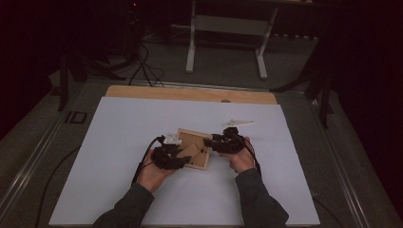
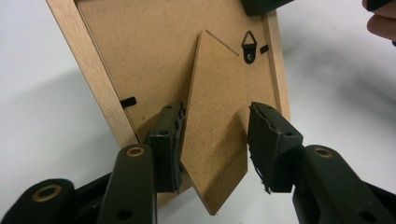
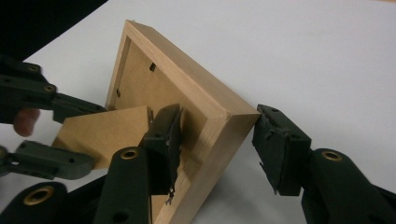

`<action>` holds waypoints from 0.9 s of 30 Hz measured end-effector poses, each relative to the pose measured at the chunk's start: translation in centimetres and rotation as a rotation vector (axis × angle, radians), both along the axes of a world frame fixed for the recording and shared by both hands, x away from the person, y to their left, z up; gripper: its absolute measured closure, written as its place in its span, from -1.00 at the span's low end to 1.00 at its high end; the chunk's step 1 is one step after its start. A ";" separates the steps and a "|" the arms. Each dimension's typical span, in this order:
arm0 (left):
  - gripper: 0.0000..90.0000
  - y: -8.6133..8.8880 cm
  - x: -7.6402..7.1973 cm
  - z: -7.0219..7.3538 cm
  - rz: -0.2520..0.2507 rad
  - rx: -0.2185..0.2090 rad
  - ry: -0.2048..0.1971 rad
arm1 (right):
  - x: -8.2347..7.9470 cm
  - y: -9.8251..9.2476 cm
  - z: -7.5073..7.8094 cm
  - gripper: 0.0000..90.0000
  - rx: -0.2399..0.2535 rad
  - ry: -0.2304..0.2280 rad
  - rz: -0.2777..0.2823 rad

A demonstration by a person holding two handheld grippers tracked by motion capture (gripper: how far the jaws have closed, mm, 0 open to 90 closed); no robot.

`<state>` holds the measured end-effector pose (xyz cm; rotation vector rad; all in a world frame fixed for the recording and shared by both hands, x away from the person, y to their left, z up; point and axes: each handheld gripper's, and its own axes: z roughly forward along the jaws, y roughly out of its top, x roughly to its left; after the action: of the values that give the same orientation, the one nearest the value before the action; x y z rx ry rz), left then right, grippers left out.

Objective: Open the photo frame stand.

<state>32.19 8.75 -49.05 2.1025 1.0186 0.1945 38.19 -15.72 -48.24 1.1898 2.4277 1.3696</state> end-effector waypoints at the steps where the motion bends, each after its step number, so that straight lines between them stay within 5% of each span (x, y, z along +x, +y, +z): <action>1: 0.27 0.0 0.0 0.0 0.000 0.000 0.000 | 0.0 0.0 0.0 0.15 0.000 0.000 0.000; 9: 0.32 0.1 0.0 0.1 -0.035 0.014 0.002 | -0.2 0.0 0.3 0.18 0.011 -0.014 0.003; 22: 0.33 -0.7 -0.5 0.6 -0.020 0.091 -0.117 | -0.8 0.3 1.1 0.25 -0.030 -0.096 -0.023; 27: 0.33 -0.7 -0.3 0.4 -0.009 0.096 -0.129 | -1.0 0.6 1.5 0.26 -0.061 -0.129 -0.026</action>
<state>31.89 8.03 -48.66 2.1497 0.9399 0.3759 37.16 -15.11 -46.78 1.0809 2.3395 1.3122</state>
